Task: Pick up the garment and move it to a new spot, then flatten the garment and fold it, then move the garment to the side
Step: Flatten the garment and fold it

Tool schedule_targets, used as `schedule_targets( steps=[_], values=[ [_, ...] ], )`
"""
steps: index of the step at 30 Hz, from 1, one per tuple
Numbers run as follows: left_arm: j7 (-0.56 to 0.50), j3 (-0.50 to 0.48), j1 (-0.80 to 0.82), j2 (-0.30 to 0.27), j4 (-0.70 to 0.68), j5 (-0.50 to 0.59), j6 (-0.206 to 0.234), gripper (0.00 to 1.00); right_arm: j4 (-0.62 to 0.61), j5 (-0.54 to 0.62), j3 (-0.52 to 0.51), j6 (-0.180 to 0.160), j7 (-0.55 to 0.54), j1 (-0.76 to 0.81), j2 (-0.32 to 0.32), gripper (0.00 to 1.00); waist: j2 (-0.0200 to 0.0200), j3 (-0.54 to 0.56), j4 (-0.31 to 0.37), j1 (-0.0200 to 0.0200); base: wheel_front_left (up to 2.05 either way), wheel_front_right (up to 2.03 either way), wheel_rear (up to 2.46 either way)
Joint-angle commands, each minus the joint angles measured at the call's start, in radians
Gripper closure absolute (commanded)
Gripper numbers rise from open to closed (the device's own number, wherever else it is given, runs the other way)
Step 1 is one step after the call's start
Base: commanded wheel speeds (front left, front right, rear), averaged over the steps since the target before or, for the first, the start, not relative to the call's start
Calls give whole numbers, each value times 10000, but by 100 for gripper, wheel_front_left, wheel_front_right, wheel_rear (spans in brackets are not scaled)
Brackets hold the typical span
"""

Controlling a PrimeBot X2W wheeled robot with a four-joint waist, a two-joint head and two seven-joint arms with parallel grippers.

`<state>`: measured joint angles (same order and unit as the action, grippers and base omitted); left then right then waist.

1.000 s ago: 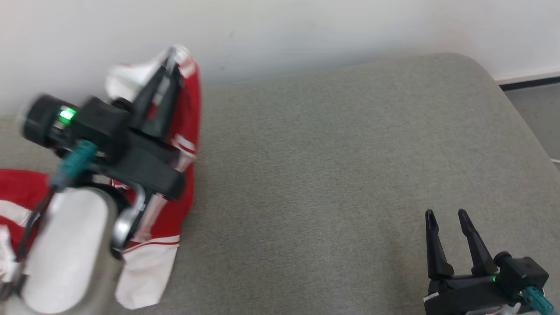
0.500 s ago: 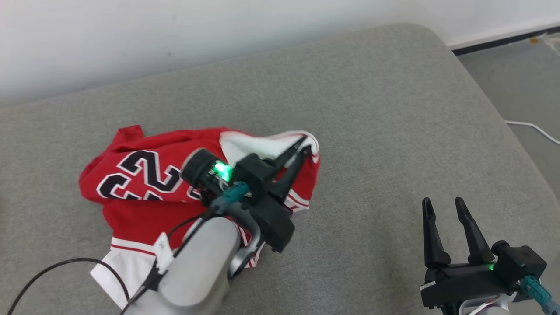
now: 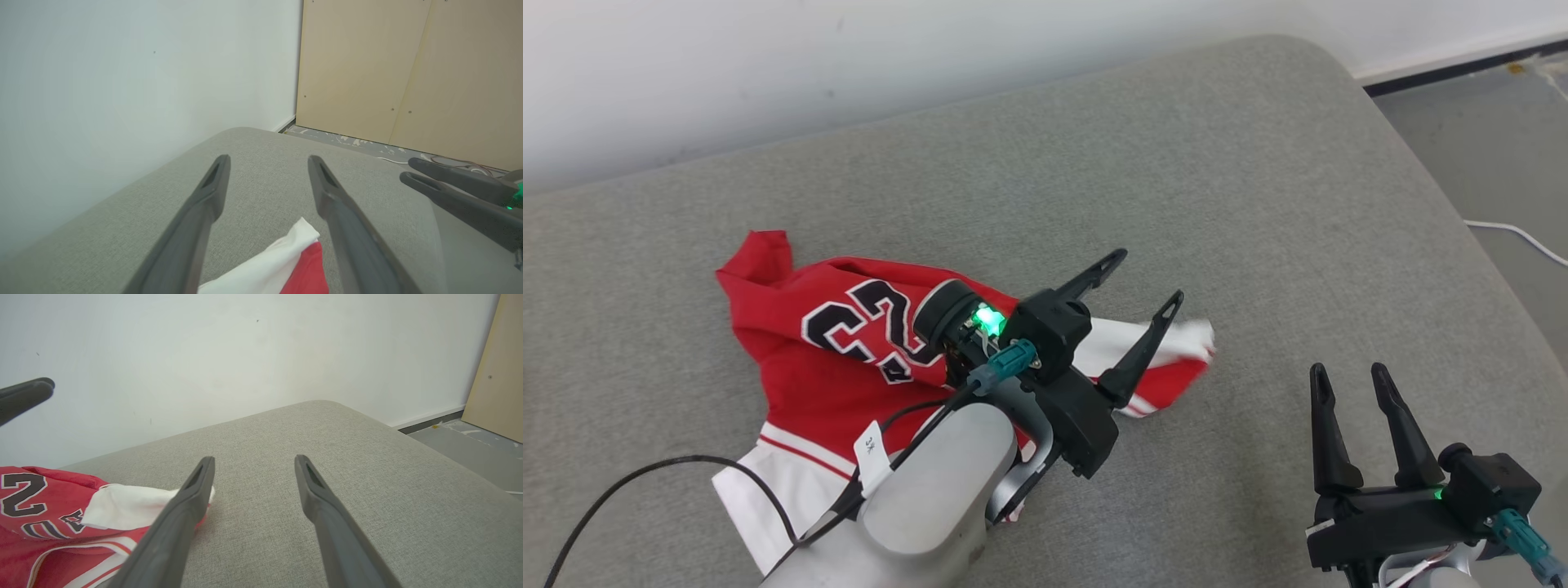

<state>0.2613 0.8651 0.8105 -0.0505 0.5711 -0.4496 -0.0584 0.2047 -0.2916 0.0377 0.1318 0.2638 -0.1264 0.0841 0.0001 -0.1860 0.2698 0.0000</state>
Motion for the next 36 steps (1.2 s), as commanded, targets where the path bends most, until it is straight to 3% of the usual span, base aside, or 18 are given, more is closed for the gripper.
schedule_targets(
  steps=[1,6,21,30,36],
  values=[
    [45,-73,85,-4,-101,-110,128,0,-1,64,-62,-23,11,100,33,0,-1,240,-313,0,0,0,0],
    [37,-766,-346,-65,-441,151,426,0,-31,75,-96,-23,11,342,121,0,-1,608,-932,0,0,0,0],
    [34,-4517,-3863,-2143,-3722,1359,1290,0,-119,191,-105,-23,11,911,176,0,-1,1332,-2320,0,0,0,0],
    [33,-6774,-6275,-2169,-5128,1904,1362,0,-129,135,-11,-24,13,1011,267,0,-1,1424,-2419,0,0,0,0],
    [35,-7898,-7478,-1474,-5448,2232,929,0,-78,80,-13,-23,11,1053,318,0,-1,1399,-2504,0,0,0,0]
  ],
)
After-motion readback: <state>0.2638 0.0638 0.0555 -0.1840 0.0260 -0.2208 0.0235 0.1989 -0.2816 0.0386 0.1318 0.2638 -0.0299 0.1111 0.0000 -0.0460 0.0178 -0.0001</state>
